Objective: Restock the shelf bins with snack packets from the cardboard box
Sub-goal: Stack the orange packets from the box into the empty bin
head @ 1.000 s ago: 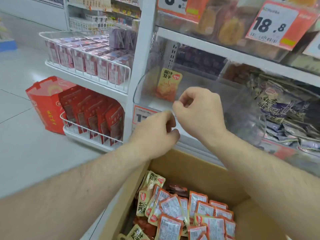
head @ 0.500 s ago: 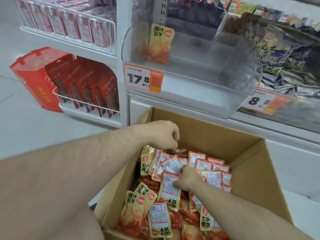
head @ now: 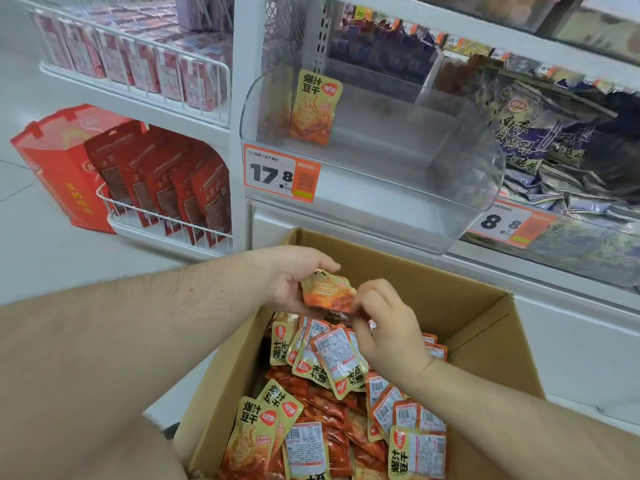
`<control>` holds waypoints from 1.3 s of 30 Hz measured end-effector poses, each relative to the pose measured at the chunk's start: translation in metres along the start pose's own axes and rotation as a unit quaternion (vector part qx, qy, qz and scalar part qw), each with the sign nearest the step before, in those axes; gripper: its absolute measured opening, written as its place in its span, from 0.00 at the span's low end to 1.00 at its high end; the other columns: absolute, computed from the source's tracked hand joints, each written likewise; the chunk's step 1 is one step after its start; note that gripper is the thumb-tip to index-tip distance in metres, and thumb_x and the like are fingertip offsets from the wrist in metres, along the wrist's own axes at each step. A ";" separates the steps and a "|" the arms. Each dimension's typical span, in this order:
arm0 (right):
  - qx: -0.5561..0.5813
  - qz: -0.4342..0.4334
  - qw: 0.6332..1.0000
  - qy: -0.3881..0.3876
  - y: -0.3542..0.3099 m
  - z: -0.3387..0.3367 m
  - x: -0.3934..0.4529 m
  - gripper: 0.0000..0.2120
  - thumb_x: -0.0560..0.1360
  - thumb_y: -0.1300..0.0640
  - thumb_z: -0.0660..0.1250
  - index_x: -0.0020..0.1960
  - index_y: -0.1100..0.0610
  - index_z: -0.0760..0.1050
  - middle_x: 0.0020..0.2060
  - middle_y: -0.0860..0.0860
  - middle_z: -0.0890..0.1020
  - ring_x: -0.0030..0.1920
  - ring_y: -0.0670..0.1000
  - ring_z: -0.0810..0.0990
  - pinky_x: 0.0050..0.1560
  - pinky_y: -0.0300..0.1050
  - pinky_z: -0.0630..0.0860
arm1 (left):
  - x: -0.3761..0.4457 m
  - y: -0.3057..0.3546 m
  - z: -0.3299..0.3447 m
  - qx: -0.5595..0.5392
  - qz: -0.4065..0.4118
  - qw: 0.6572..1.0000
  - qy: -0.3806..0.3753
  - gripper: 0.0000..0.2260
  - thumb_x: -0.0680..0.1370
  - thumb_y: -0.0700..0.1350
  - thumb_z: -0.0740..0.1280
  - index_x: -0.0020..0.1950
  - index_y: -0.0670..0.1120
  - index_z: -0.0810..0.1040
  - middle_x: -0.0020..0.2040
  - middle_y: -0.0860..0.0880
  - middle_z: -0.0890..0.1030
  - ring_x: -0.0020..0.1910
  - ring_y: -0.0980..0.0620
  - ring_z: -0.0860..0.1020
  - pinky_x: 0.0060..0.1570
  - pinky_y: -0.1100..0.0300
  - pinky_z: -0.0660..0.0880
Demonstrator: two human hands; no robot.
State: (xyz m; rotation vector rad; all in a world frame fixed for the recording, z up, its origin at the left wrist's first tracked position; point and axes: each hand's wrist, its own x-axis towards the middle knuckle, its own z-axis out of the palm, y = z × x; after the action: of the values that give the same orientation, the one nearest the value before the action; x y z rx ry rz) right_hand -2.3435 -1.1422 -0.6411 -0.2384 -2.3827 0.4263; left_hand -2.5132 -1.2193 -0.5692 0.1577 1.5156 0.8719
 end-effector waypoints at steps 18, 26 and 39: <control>-0.237 0.244 0.825 -0.452 0.042 0.093 -0.104 0.33 0.73 0.48 0.69 0.73 0.54 0.60 0.69 0.53 0.69 0.67 0.59 0.71 0.71 0.56 0.60 | 0.016 -0.004 -0.017 0.093 0.195 0.968 0.126 0.16 0.73 0.31 0.72 0.58 0.44 0.78 0.50 0.43 0.85 0.48 0.41 0.84 0.53 0.42 0.81; -0.076 0.274 0.884 -0.370 0.044 -0.007 -0.019 0.17 0.75 0.65 0.65 0.61 0.52 0.80 0.51 0.48 0.77 0.52 0.50 0.78 0.52 0.40 0.74 | 0.010 0.003 -0.026 0.177 0.248 0.946 0.113 0.12 0.76 0.36 0.72 0.57 0.47 0.79 0.50 0.47 0.85 0.49 0.47 0.84 0.56 0.46 0.79; 0.268 0.400 0.869 -0.111 -0.014 -0.083 0.075 0.13 0.74 0.76 0.66 0.41 0.60 0.76 0.29 0.51 0.78 0.26 0.42 0.76 0.29 0.34 0.74 | -0.011 0.001 0.007 0.135 0.256 0.957 -0.033 0.10 0.85 0.45 0.59 0.53 0.46 0.79 0.49 0.45 0.85 0.46 0.50 0.83 0.50 0.55 0.78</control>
State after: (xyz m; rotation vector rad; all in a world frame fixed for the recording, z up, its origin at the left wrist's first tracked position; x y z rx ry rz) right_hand -2.3446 -1.1144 -0.5317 -0.9598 -2.1625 1.5389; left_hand -2.5053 -1.2219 -0.5586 0.8013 1.5495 1.0467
